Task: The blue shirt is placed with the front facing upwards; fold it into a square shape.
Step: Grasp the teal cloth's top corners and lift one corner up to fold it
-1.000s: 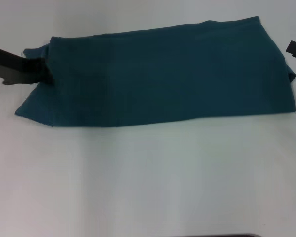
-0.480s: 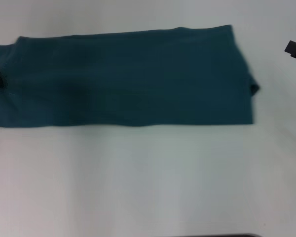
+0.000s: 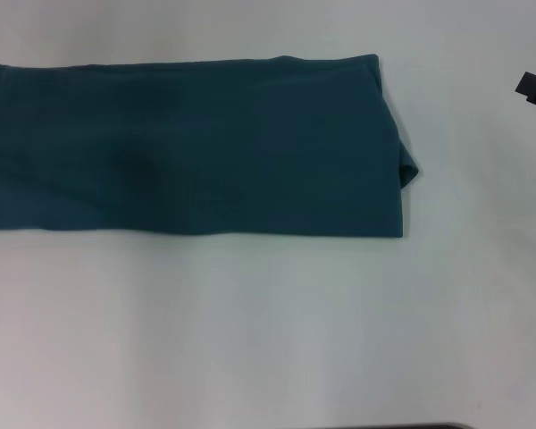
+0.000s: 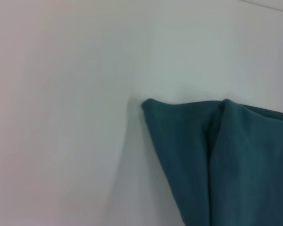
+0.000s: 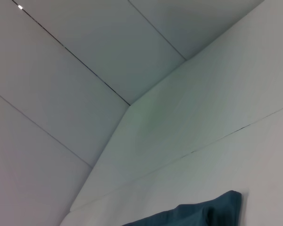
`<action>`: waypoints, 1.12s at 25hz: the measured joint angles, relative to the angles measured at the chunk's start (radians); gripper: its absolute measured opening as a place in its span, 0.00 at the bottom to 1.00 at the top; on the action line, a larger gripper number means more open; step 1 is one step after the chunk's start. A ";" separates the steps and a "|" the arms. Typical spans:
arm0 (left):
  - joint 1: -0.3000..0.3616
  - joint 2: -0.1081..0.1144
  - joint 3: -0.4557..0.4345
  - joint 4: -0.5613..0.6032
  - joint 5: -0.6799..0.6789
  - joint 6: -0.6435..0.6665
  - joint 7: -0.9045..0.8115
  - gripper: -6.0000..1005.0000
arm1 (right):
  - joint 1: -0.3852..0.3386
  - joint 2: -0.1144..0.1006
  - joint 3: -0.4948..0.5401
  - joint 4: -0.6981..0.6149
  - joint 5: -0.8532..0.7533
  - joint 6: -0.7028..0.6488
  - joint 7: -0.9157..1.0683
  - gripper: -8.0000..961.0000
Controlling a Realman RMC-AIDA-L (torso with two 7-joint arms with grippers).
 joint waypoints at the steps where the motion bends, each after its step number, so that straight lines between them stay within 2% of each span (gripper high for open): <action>1: -0.002 0.000 0.000 0.000 -0.001 0.003 0.001 0.06 | 0.000 0.000 0.000 0.000 0.000 0.000 0.000 0.61; 8: -0.025 0.000 0.000 -0.009 -0.033 0.088 0.009 0.06 | 0.000 -0.001 -0.007 0.000 0.000 0.002 0.000 0.60; 13: -0.033 -0.003 0.000 -0.067 -0.149 0.199 0.022 0.06 | 0.002 -0.002 -0.006 0.000 -0.013 0.003 0.000 0.60; 14: -0.038 -0.001 0.000 -0.081 -0.209 0.243 0.023 0.06 | 0.005 -0.001 -0.003 0.000 -0.024 0.003 0.000 0.60; 22: -0.065 0.011 0.000 -0.102 -0.352 0.345 0.023 0.06 | 0.007 0.001 -0.005 0.000 -0.029 0.003 -0.007 0.60; 28: -0.089 0.011 0.001 -0.103 -0.395 0.385 0.019 0.06 | 0.005 0.002 -0.004 0.000 -0.029 0.002 -0.007 0.60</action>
